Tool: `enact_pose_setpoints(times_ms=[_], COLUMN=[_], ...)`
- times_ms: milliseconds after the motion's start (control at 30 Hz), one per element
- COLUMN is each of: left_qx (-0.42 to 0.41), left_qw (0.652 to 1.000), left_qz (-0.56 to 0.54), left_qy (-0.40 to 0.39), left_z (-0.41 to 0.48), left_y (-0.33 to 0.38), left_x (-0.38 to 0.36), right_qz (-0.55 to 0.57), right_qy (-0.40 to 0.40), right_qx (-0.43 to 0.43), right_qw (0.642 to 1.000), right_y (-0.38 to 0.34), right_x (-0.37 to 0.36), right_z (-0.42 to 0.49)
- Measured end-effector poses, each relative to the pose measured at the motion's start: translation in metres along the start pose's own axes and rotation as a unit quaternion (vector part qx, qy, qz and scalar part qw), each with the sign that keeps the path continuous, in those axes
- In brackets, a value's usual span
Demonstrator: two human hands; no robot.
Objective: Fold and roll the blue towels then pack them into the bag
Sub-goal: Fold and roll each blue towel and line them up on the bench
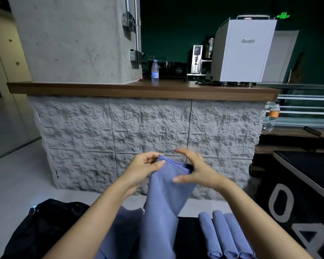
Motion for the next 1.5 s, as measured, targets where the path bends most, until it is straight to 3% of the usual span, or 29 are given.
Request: enact_pose_setpoints(times_ms=[67,133,200,267,367,400,467,500,600,733,967,1133,1200,1300,1400,1500], left_qx=[0.023,0.056,0.068,0.029,-0.010,0.016,0.100,0.121,0.118,0.119,0.139,0.051,0.039,0.061,0.101,0.162], left_qw=[1.000,0.997,0.994,0.992,0.986,0.988,0.988,0.987,0.990,0.992,0.980,0.983,0.981,0.968,0.941,0.902], left_qz=[0.017,0.038,0.041,0.025,0.016,0.050,0.093,0.085,0.038,0.006,0.135,0.152,0.179,0.242,0.315,0.365], left_qy=[0.002,0.038,0.081,0.119,0.166,0.144,0.075,0.063,0.072,0.048,0.055,0.089,0.068,0.030,-0.069,-0.166], left_z=[0.003,0.008,0.015,0.021,0.019,0.016,0.004,-0.001,-0.004,0.005,0.034,0.062,0.060,0.039,0.006,-0.028], left_y=[-0.005,-0.013,-0.017,-0.014,-0.021,-0.032,-0.065,-0.080,-0.087,-0.090,-0.154,-0.168,-0.184,-0.235,-0.294,-0.349], left_x=[0.012,0.029,0.043,0.045,0.033,0.025,0.013,0.011,0.016,0.015,0.003,-0.004,-0.008,-0.018,-0.032,-0.041], right_qz=[0.003,0.023,0.067,0.116,0.061,-0.018,-0.125,-0.093,0.155,0.225,0.089,-0.015,-0.032,-0.118,-0.194,-0.277], right_qy=[-0.095,-0.094,-0.039,0.035,0.179,0.158,0.026,0.001,0.041,0.036,0.062,0.206,0.218,0.137,0.032,-0.148], right_qx=[-0.067,-0.075,-0.060,-0.027,0.024,0.014,-0.055,-0.093,-0.139,-0.138,-0.212,-0.195,-0.186,-0.220,-0.272,-0.274], right_qw=[0.993,0.992,0.995,0.992,0.982,0.987,0.990,0.991,0.977,0.964,0.971,0.959,0.958,0.959,0.942,0.909], right_y=[0.017,0.025,0.021,0.011,0.014,0.023,0.049,0.060,0.065,0.072,0.130,0.150,0.156,0.185,0.218,0.244], right_x=[0.001,0.008,0.019,0.029,0.026,0.018,-0.004,-0.010,-0.007,-0.003,-0.034,-0.030,-0.036,-0.073,-0.126,-0.177], right_z=[-0.003,-0.004,-0.002,0.001,-0.001,-0.004,-0.015,-0.023,-0.040,-0.045,-0.022,0.000,-0.006,-0.030,-0.060,-0.085])
Point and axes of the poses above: each hand's wrist, its own z-axis towards the middle knuckle, its own x-axis out of the back of the hand, y = z × x, the point moved 2 cm from there along z, towards the middle knuckle, and after that the axes turned 1 degree about -x, right-handed, at the moved point
